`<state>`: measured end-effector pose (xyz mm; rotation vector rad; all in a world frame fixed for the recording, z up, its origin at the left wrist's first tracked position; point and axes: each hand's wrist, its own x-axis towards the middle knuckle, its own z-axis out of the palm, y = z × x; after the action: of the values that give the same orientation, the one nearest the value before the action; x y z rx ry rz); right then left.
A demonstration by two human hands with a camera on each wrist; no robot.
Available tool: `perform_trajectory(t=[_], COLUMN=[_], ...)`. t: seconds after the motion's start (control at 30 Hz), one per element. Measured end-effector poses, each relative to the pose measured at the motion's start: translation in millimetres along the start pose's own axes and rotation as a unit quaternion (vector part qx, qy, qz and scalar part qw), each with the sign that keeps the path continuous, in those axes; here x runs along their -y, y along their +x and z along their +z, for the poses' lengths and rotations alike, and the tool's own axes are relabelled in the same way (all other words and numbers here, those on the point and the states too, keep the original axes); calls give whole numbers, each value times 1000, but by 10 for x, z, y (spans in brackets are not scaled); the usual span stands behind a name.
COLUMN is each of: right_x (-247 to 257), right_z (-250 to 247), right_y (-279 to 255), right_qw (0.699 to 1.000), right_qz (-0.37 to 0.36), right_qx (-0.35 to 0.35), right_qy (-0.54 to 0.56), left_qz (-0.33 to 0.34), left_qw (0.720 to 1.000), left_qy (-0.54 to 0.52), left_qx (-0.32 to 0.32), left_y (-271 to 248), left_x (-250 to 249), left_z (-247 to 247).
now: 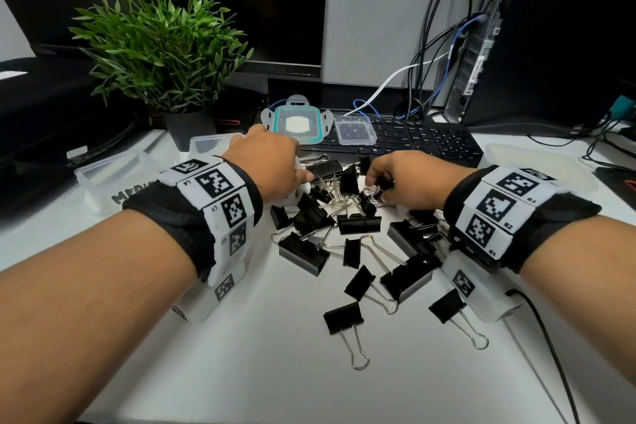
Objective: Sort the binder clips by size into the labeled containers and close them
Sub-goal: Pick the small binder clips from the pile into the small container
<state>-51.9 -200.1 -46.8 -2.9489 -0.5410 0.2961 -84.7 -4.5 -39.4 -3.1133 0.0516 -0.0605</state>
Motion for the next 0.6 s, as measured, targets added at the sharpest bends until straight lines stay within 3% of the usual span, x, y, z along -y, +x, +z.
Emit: perform_trajectory(t=[0.2,0.47,0.6], right_x=[-18,-27,-45], right_z=[-102,-5,9], right_y=[23,7,1], right_qw=[995,999,999], right_qz=[87,12,22], right_qx=[-36,-29,-24], right_qy=[-25,23,25], left_qz=[-1,-4,0], left_qw=[1000,1000,1000], left_qy=[0,-8,-12], left_qx=[3,5,4], left_y=[-9,-21,-18], left_x=[-11,-19,-22], left_z=[1,-10,-4])
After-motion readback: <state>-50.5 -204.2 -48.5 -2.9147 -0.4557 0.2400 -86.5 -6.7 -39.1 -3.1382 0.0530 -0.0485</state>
